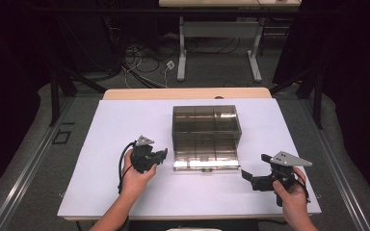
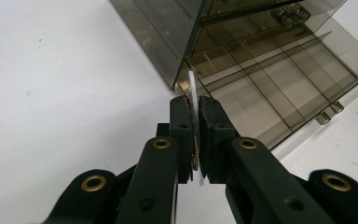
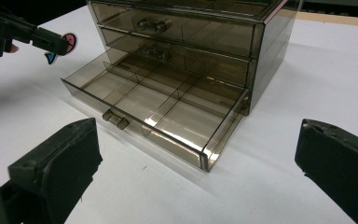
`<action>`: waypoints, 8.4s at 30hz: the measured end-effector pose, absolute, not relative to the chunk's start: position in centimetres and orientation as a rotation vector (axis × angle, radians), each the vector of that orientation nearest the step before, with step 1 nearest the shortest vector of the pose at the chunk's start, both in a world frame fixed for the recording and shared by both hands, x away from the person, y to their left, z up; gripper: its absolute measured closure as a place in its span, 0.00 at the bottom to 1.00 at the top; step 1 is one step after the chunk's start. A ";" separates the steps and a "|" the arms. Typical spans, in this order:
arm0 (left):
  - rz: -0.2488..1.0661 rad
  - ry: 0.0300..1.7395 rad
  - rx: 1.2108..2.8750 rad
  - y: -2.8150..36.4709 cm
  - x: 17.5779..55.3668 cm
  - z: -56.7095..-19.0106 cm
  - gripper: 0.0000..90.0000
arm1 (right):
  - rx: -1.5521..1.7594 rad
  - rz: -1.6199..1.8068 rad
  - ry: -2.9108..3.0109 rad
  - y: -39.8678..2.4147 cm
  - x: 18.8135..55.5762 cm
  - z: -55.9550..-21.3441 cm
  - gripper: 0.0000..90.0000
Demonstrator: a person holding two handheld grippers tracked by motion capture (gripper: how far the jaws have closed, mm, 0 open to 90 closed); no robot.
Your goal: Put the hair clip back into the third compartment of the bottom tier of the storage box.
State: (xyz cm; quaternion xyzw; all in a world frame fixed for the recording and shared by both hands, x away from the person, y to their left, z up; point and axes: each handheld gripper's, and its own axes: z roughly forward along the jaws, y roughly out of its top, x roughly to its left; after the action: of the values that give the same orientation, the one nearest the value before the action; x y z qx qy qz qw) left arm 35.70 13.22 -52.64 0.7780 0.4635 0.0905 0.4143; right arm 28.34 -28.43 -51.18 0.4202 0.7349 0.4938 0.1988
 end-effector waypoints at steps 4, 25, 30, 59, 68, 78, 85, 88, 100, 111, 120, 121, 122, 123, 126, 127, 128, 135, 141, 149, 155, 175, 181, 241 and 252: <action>0.230 1.162 1.927 13.3 35.5 -52.4 0.94 | 1.186 1.380 2.051 -28.5 28.3 -51.1 0.00; 0.277 1.116 1.815 13.8 34.8 -51.2 0.94 | 1.186 1.389 2.052 -28.6 28.3 -51.2 0.00; 0.286 1.102 1.798 13.5 34.5 -50.9 0.94 | 1.188 1.391 2.048 -28.5 28.3 -51.2 0.00; 0.239 1.014 1.788 8.9 35.0 -49.1 0.94 | 1.200 1.408 2.026 -28.8 28.4 -51.1 0.00; 0.226 0.973 1.801 6.4 35.6 -48.3 0.94 | 1.207 1.408 2.028 -28.9 28.4 -51.2 0.00; 0.199 0.943 1.811 4.2 35.9 -47.9 0.94 | 1.202 1.407 2.028 -29.0 28.4 -51.2 0.00; 0.195 0.923 1.812 3.0 36.0 -47.7 0.94 | 1.201 1.407 2.032 -29.0 28.4 -51.2 0.00; 0.193 0.920 1.814 2.6 36.1 -47.7 0.94 | 1.200 1.407 2.034 -29.0 28.4 -51.2 0.00; 0.157 0.907 1.818 0.6 36.2 -48.0 0.94 | 1.203 1.412 2.026 -29.1 28.4 -51.1 0.00; 0.151 0.880 1.854 -1.2 36.2 -48.4 0.94 | 1.210 1.421 2.027 -29.2 28.5 -51.2 0.00; 0.152 0.867 1.878 -2.5 36.4 -48.6 0.94 | 1.205 1.423 2.026 -29.2 28.5 -51.2 0.00; 0.148 0.872 1.879 -2.7 36.5 -48.8 0.94 | 1.201 1.425 2.024 -29.2 28.5 -51.2 0.00; 0.150 0.873 1.879 -2.8 36.5 -48.8 0.94 | 1.196 1.418 2.034 -29.2 28.4 -51.1 0.00; 0.144 0.878 1.883 -2.9 36.5 -48.9 0.94 | 1.190 1.428 2.029 -29.2 28.5 -51.1 0.00; 0.135 0.881 1.881 -3.2 36.5 -49.2 0.94 | 1.196 1.425 2.027 -29.4 28.5 -51.1 0.00; 0.140 0.885 1.887 -3.4 36.6 -49.4 0.94 | 1.196 1.426 2.023 -29.4 28.5 -51.2 0.00; 0.139 0.884 1.887 -3.5 36.6 -49.5 0.94 | 1.193 1.425 2.028 -29.4 28.4 -51.1 0.00; 0.122 0.883 1.903 -4.4 36.7 -49.9 0.94 | 1.194 1.432 2.020 -29.4 28.5 -51.1 0.00; 0.129 0.875 1.936 -5.0 36.9 -50.4 0.94 | 1.197 1.431 2.019 -29.6 28.4 -51.1 0.00; 0.127 0.873 1.975 -5.6 37.0 -51.0 0.94 | 1.200 1.440 2.018 -29.8 28.4 -51.0 0.00; 0.114 0.886 2.000 -5.8 37.1 -51.5 0.94 | 1.199 1.436 2.019 -29.8 28.4 -51.0 0.00; 0.070 0.928 2.097 -7.0 37.5 -52.9 0.94 | 1.205 1.446 2.017 -29.6 28.4 -51.0 0.00; 0.060 0.930 2.123 -7.3 37.5 -53.1 0.94 | 1.203 1.443 2.021 -29.7 28.4 -51.0 0.00; 0.202 0.907 1.938 -5.4 37.0 -51.2 0.48 | 1.192 1.436 2.037 -29.6 28.6 -51.1 0.00; 0.203 0.895 1.904 -4.8 36.6 -50.2 0.44 | 1.194 1.444 2.022 -29.7 28.7 -51.1 0.00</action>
State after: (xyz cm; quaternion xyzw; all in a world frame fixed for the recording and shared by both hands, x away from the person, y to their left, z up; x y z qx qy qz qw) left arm 36.61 -4.81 -50.17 0.7844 0.3689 0.0834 0.4916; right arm 28.71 -29.68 -51.08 0.4251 0.7199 0.5143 0.1913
